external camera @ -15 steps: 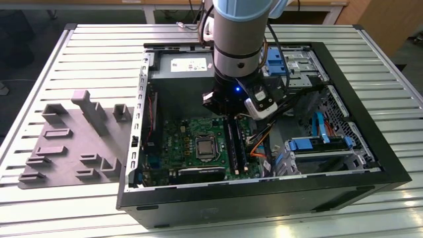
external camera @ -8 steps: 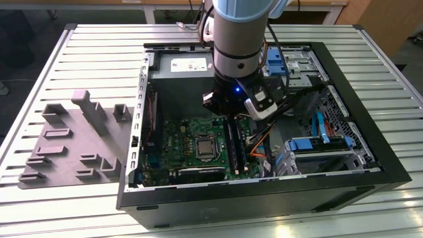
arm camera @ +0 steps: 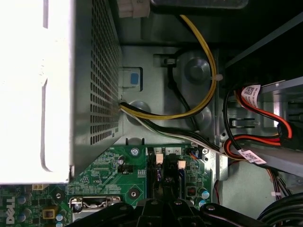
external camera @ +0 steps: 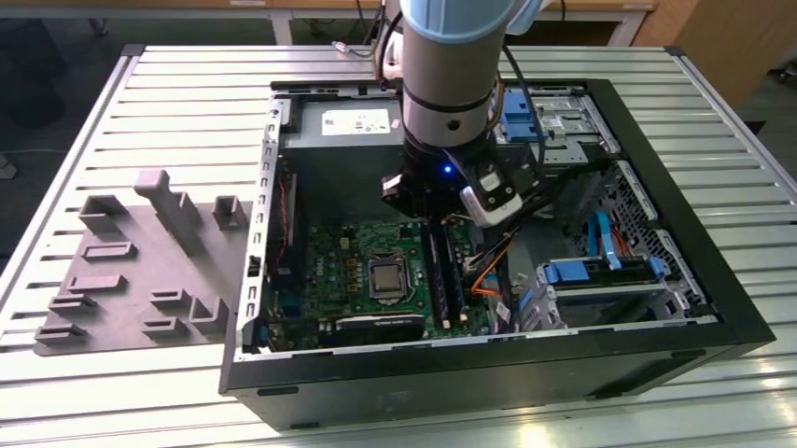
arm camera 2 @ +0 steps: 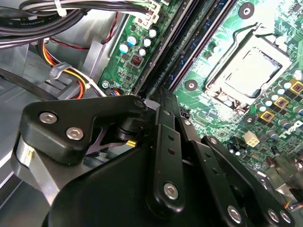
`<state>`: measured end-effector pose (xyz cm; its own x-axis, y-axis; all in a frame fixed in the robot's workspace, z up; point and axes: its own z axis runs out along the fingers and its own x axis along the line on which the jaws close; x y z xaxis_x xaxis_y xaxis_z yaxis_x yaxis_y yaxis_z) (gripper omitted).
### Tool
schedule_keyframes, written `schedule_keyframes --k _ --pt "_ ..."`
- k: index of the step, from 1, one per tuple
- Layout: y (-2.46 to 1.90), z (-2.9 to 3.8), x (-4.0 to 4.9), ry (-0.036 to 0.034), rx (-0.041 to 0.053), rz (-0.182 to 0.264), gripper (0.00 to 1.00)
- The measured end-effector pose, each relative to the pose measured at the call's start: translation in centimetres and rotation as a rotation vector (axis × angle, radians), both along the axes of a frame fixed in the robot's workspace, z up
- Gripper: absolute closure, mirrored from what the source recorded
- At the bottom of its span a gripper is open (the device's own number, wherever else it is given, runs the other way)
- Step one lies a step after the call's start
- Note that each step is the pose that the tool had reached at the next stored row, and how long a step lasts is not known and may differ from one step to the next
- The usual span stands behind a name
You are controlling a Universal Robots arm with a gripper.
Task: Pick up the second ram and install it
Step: 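Press down the second ram until it locks into place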
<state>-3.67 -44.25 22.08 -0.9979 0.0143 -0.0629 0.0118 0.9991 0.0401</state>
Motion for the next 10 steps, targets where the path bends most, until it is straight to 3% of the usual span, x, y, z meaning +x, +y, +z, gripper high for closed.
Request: schedule_keyframes --k 10 --pt "0.00 -0.23 0.00 0.0000 0.0000 0.000 0.89"
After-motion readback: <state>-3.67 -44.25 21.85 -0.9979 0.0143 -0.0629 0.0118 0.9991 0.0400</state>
